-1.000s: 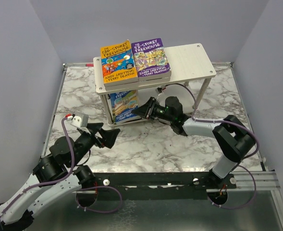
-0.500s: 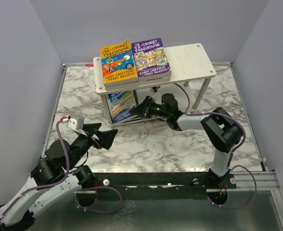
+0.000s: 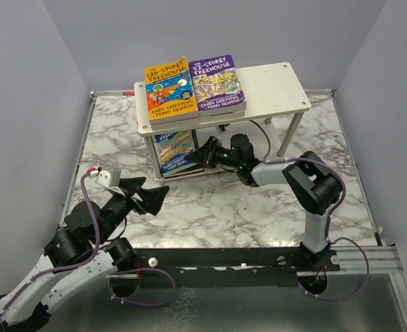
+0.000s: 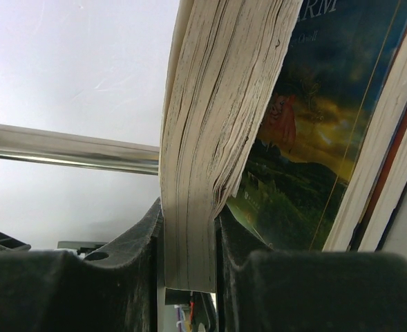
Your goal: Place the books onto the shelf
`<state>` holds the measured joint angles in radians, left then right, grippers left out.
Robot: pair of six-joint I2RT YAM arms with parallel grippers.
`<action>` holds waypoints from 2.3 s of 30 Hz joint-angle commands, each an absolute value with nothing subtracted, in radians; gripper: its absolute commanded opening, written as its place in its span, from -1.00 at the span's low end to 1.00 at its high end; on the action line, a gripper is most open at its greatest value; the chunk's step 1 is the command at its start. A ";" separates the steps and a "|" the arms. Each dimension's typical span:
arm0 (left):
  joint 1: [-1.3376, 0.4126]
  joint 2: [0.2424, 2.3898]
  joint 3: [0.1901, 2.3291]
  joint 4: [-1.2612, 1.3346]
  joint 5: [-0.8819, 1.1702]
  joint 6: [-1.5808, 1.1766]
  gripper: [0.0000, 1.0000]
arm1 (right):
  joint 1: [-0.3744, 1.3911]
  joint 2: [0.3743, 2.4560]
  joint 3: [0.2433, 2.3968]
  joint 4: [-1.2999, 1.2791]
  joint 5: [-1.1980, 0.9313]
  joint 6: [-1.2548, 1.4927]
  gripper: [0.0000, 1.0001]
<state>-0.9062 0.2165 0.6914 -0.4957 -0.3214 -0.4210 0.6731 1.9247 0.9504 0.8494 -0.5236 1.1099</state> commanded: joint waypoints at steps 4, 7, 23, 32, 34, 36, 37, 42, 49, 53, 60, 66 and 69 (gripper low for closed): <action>-0.904 0.207 0.684 -0.482 -0.319 -0.407 0.98 | 0.679 1.956 0.952 0.932 -0.521 1.132 -0.99; -0.904 0.208 0.684 -0.483 -0.320 -0.407 0.98 | 0.679 1.962 0.949 0.914 -0.516 1.128 -0.97; -0.904 0.212 0.684 -0.482 -0.322 -0.405 0.98 | 0.692 1.927 0.924 0.748 -0.466 1.049 -0.28; -0.905 0.201 0.684 -0.483 -0.326 -0.407 0.98 | 0.696 1.841 0.916 0.599 -0.393 0.963 0.25; -0.904 0.198 0.684 -0.483 -0.328 -0.408 0.98 | 0.696 1.819 0.920 0.557 -0.369 0.939 0.29; -0.904 0.197 0.684 -0.483 -0.328 -0.407 0.98 | 0.696 1.793 0.932 0.499 -0.342 0.912 0.33; -0.904 0.196 0.684 -0.483 -0.328 -0.408 0.98 | 0.696 1.782 0.937 0.465 -0.322 0.898 0.35; -0.905 0.198 0.684 -0.482 -0.330 -0.407 0.98 | 0.696 1.724 0.951 0.328 -0.221 0.841 0.47; -0.904 0.197 0.684 -0.483 -0.333 -0.408 0.98 | 0.696 1.667 0.951 0.221 -0.076 0.800 0.48; -0.904 0.202 0.684 -0.483 -0.332 -0.407 0.98 | 0.696 1.684 0.989 0.183 -0.032 0.784 0.31; -0.904 0.194 0.684 -0.483 -0.331 -0.407 0.98 | 0.696 1.717 1.034 0.199 -0.032 0.775 -0.01; -0.904 0.189 0.684 -0.482 -0.331 -0.406 0.98 | 0.696 1.719 1.042 0.189 0.066 0.798 -0.43; -0.904 0.189 0.684 -0.483 -0.333 -0.407 0.98 | 0.696 1.742 1.059 0.178 0.094 0.802 -0.75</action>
<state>-0.9062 0.2031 0.6910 -0.4957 -0.3225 -0.4210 0.6941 1.7042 1.0229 0.2119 0.0048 0.7982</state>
